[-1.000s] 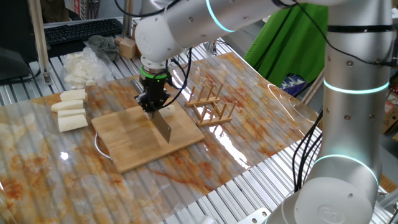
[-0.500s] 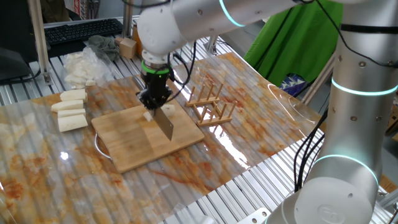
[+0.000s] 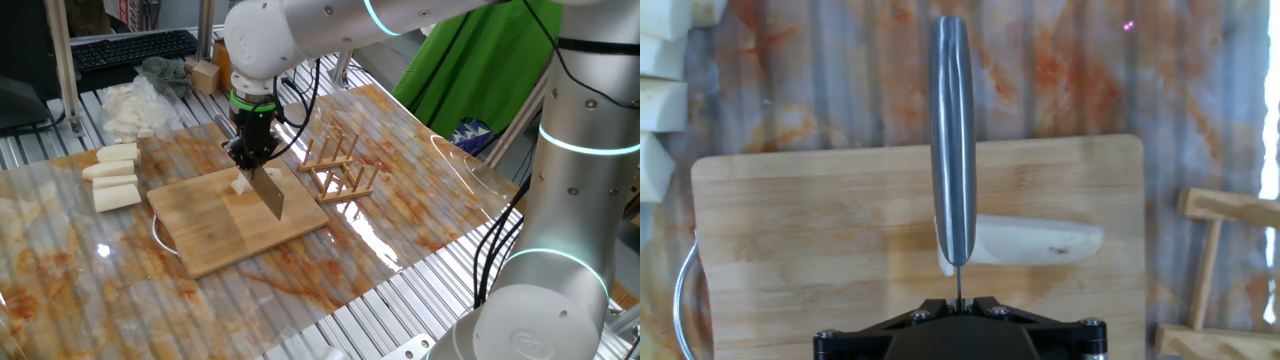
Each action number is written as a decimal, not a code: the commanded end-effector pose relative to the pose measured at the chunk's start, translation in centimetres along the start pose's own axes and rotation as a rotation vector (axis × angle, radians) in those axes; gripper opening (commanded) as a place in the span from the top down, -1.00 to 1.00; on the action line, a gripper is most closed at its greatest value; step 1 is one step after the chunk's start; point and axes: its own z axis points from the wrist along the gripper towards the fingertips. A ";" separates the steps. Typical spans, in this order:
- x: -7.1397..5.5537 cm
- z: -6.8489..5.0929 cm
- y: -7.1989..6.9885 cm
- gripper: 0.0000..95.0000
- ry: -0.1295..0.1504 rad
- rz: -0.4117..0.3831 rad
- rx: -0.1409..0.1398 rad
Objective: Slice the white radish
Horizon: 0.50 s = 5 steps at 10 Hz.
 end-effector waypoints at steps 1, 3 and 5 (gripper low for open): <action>-0.1 0.2 -0.3 1.00 -0.008 -0.006 -0.002; -0.1 0.4 -0.8 1.00 -0.011 -0.009 -0.006; -0.1 0.4 -0.8 1.00 -0.014 -0.005 -0.010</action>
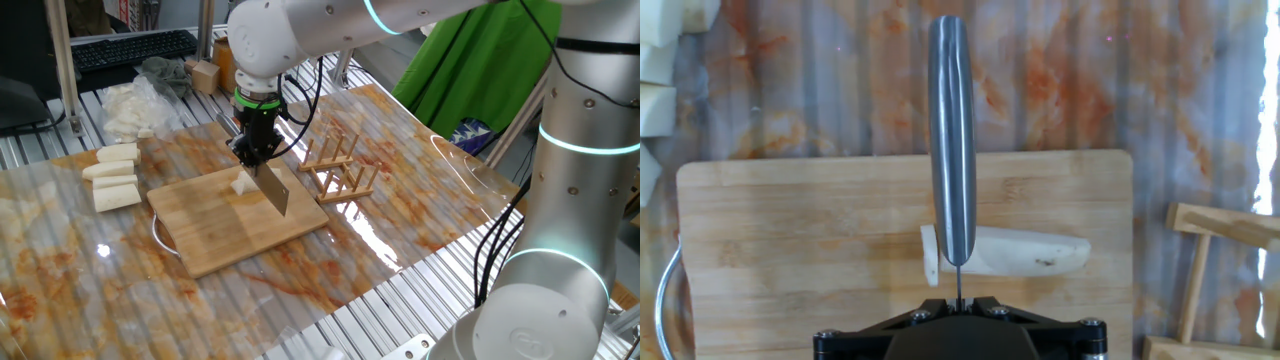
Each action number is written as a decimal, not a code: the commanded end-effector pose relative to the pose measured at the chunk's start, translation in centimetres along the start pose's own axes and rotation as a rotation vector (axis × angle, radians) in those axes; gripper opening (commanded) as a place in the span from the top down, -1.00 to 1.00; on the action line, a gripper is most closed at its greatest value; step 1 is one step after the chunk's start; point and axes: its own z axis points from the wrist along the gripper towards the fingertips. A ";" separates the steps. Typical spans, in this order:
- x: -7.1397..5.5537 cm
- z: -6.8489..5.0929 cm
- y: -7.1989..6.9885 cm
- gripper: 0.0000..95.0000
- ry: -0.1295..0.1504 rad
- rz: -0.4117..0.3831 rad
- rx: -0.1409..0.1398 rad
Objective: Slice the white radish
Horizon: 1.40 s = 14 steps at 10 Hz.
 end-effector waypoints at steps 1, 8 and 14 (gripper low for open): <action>-0.2 0.0 0.0 1.00 -0.003 0.002 -0.007; -0.3 0.2 0.1 1.00 -0.015 0.012 -0.014; -0.5 0.6 0.0 1.00 -0.041 0.021 -0.034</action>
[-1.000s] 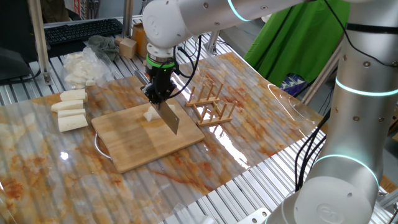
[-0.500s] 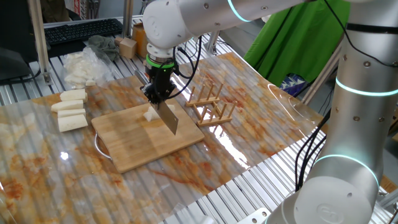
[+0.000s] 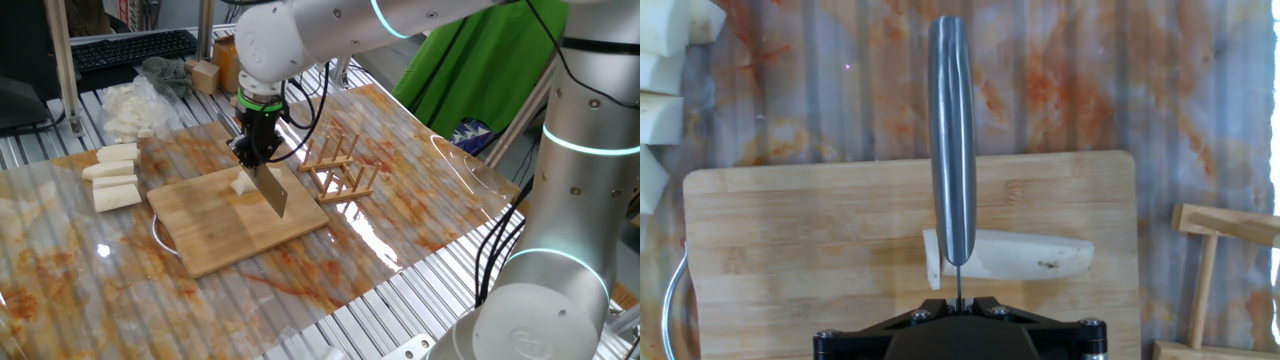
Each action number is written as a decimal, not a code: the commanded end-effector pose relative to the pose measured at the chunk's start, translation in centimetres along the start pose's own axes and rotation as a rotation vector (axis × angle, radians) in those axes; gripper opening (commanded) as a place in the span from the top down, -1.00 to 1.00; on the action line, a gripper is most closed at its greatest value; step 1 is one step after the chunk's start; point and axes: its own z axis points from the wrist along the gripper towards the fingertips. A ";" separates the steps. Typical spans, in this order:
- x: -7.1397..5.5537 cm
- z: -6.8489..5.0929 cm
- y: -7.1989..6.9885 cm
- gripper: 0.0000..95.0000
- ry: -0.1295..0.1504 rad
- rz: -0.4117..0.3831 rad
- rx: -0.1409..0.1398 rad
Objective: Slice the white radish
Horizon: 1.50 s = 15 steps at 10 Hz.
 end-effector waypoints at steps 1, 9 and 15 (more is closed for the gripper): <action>-0.3 0.5 -0.1 1.00 -0.007 0.001 -0.008; -0.6 5.0 0.5 1.00 -0.040 0.022 -0.021; 0.0 3.2 0.0 1.00 -0.003 0.026 -0.024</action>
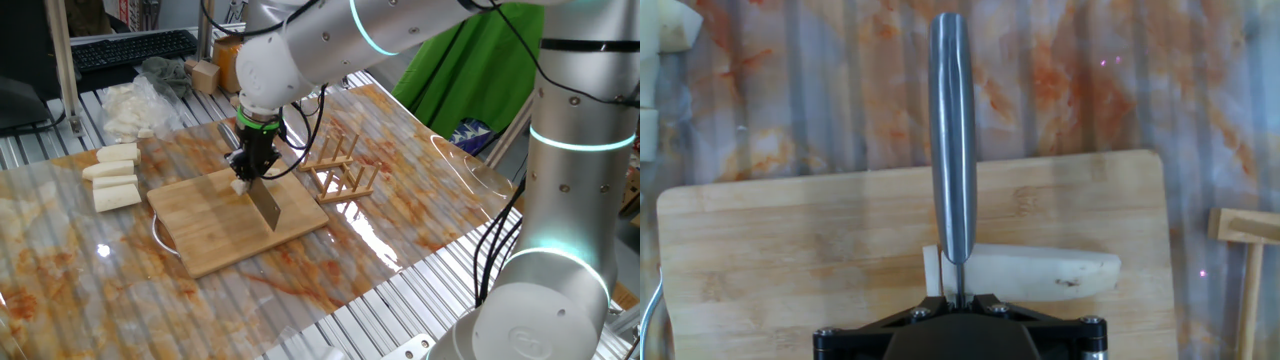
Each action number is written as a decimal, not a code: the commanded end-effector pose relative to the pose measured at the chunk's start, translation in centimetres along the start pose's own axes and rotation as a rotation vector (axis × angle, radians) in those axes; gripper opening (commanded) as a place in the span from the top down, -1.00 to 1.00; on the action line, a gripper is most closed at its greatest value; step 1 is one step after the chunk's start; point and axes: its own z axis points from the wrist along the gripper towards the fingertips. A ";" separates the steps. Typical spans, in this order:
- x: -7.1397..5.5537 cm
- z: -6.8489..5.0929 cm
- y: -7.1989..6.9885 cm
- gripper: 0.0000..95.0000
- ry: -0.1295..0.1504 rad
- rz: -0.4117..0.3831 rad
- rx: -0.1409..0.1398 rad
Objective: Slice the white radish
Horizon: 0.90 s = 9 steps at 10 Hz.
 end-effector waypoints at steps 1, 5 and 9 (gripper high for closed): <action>0.1 -0.5 0.1 1.00 0.005 0.002 -0.004; -0.4 2.6 0.8 1.00 -0.030 0.012 -0.006; -0.1 0.2 1.1 1.00 0.019 0.055 -0.019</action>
